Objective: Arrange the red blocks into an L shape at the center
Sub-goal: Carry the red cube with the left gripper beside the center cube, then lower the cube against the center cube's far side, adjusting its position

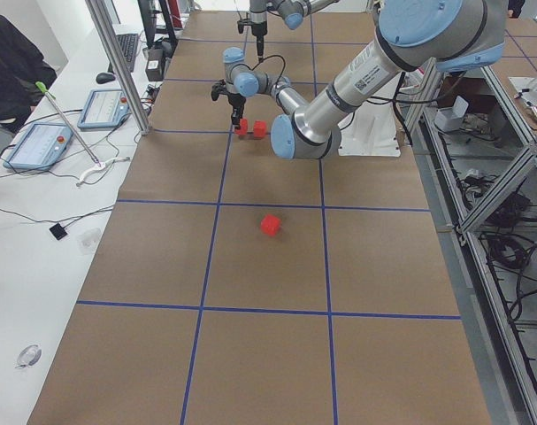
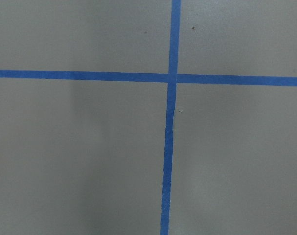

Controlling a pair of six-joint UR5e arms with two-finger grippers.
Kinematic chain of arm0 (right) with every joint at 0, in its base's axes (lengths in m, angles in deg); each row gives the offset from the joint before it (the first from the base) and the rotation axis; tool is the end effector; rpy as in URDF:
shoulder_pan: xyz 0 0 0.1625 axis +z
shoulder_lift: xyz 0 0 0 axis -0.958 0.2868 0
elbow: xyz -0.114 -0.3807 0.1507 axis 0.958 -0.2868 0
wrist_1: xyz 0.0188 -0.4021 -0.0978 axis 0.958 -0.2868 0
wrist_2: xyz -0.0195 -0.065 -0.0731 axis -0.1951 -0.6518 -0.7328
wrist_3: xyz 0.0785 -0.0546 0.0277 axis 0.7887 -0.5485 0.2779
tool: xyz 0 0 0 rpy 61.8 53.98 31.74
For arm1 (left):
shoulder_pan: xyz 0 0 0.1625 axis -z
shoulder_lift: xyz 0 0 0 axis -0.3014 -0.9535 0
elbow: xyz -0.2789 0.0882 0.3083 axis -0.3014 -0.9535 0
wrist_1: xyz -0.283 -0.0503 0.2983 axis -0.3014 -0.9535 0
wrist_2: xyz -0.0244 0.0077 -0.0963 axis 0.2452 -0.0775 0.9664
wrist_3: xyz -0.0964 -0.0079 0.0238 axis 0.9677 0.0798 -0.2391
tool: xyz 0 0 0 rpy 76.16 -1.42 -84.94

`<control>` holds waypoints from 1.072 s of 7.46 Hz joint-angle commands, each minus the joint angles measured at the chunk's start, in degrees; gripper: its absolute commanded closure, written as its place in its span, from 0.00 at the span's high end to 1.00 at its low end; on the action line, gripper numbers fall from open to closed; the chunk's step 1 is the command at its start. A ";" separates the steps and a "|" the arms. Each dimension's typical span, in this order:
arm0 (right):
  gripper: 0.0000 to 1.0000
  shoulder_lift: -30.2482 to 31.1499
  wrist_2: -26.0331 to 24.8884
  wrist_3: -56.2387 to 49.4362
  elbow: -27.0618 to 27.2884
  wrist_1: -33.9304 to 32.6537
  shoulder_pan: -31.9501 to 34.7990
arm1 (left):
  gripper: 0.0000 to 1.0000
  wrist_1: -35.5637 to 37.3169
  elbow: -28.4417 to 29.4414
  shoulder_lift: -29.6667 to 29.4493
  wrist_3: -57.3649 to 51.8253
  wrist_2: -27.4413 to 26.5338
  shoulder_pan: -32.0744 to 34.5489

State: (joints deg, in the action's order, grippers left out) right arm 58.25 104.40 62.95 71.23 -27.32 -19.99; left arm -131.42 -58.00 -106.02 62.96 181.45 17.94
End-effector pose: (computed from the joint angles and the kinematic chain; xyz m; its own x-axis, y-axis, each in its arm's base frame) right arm -0.2742 -0.4879 0.4106 0.6573 -0.0293 0.7531 0.0432 0.9991 0.0012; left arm 0.6287 -0.5640 0.1473 0.6979 0.1360 -0.7032 -0.0763 0.9903 0.1159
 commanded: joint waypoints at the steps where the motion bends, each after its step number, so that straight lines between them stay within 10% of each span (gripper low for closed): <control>1: 1.00 0.00 0.00 0.00 0.00 0.00 0.00 | 0.00 0.22 0.19 -0.23 0.17 0.00 -1.11; 8: 1.00 -0.09 -0.01 0.00 -0.18 0.00 0.00 | 0.00 0.31 -0.16 0.12 1.57 0.08 -1.47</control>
State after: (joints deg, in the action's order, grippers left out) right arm 58.19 104.32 62.95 71.06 -27.32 -20.06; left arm -131.21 -58.06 -105.98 64.47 181.47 16.49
